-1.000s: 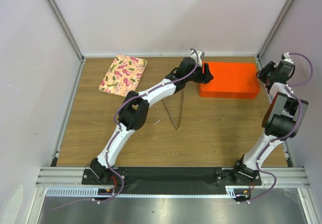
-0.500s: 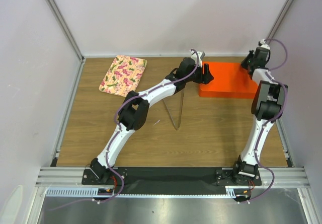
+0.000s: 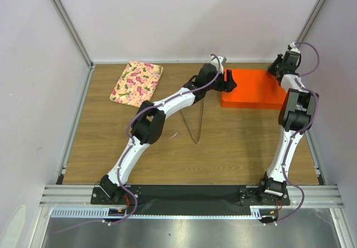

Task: Pack the chocolate

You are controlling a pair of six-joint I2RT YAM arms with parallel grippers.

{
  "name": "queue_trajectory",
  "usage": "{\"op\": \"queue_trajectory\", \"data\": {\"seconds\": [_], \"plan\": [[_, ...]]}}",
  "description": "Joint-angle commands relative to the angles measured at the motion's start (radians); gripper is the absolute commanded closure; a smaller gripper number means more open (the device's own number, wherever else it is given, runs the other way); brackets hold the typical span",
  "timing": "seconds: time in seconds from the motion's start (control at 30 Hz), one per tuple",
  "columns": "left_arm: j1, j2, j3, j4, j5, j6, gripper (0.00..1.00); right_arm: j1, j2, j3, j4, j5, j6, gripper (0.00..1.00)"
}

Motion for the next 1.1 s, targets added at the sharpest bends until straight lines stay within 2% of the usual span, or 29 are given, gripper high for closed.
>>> {"op": "queue_trajectory", "data": {"seconds": [0.0, 0.1, 0.17, 0.37, 0.4, 0.53, 0.67, 0.77, 0.87, 0.9, 0.93, 1.07], "plan": [[-0.001, -0.087, -0.008, 0.031, -0.034, 0.021, 0.25, 0.008, 0.084, 0.047, -0.136, -0.016, -0.002, 0.87], [-0.001, -0.090, -0.016, 0.058, 0.010, 0.034, 0.24, 0.004, 0.087, 0.049, -0.130, -0.022, -0.001, 0.86], [-0.001, -0.089, -0.021, 0.081, 0.067, 0.027, 0.25, -0.005, 0.038, 0.009, -0.057, -0.045, -0.013, 0.85], [-0.001, -0.096, -0.022, 0.066, 0.057, 0.034, 0.26, -0.028, -0.006, 0.042, -0.041, -0.065, -0.038, 0.83], [-0.001, -0.101, -0.027, 0.055, 0.051, 0.035, 0.26, -0.033, -0.017, 0.039, 0.008, -0.090, -0.036, 0.83], [-0.003, -0.121, -0.031, 0.020, 0.020, 0.053, 0.26, -0.061, -0.083, 0.029, 0.057, -0.115, 0.002, 0.77], [-0.003, -0.167, -0.062, 0.003, 0.005, 0.050, 0.26, -0.067, -0.182, 0.030, 0.028, -0.097, 0.044, 0.64], [-0.001, -0.205, -0.120, 0.022, 0.003, 0.043, 0.26, -0.050, -0.258, 0.010, -0.045, -0.034, 0.086, 0.58], [-0.001, -0.266, -0.178, 0.009, -0.017, 0.035, 0.27, -0.025, -0.341, 0.041, -0.330, 0.105, 0.130, 0.60], [-0.001, -0.300, -0.217, 0.008, -0.023, 0.034, 0.27, -0.018, -0.382, 0.042, -0.481, 0.151, 0.143, 0.61], [-0.003, -0.323, -0.241, 0.008, -0.031, 0.034, 0.27, -0.016, -0.403, 0.026, -0.542, 0.190, 0.154, 0.62], [-0.003, -0.421, -0.343, -0.017, -0.057, 0.027, 0.26, -0.019, -0.574, -0.179, -0.668, 0.181, 0.186, 0.69]]}}
